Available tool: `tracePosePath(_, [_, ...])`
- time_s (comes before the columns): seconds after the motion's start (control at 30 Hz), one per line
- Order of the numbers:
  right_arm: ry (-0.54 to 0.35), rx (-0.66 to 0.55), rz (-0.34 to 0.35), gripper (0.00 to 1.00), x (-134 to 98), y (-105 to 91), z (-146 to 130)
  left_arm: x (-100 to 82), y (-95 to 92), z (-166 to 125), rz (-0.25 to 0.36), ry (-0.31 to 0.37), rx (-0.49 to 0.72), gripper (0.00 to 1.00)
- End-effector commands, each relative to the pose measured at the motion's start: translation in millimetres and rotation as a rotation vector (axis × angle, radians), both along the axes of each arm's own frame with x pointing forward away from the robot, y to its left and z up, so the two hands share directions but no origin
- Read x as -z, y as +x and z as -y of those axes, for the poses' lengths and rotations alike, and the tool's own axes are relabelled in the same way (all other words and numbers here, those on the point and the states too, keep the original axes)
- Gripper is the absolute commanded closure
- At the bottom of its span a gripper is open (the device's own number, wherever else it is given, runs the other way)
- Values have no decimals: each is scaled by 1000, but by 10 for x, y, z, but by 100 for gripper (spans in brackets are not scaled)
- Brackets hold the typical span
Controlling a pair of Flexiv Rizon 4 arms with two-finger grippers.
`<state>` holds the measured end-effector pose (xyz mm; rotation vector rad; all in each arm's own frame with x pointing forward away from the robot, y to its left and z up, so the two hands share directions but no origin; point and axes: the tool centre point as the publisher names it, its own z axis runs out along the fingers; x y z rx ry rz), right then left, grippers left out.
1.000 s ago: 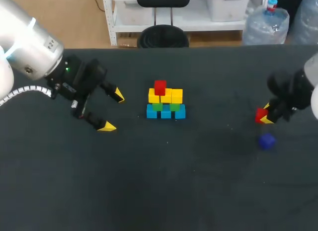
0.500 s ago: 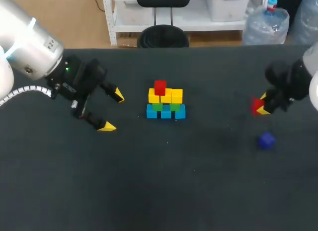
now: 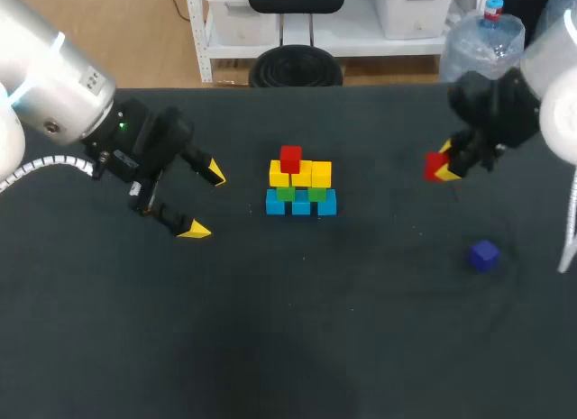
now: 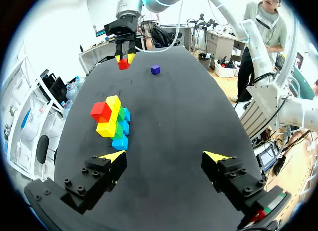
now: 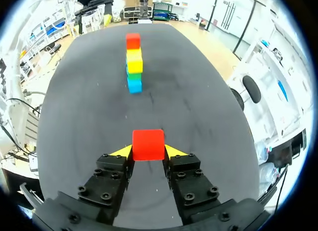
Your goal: Place the blue cubes, place green cubes on the blue cubes, place the yellow cubes on the green cubes, then place the red cubes on the yellow cubes, and place purple cube on the red cubes.
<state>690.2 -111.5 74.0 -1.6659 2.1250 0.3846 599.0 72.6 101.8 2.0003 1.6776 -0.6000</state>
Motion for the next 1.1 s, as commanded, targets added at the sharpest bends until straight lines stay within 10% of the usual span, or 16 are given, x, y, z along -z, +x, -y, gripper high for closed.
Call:
tracePosePath(0.03, [1,-24,-16,100,-6,113,-227,-1,1,-5,1,1,0,0])
tracePosePath(1.1, [37,-100,-30,100,-228,261,-1189,-1,1,-5,1,1,0,0])
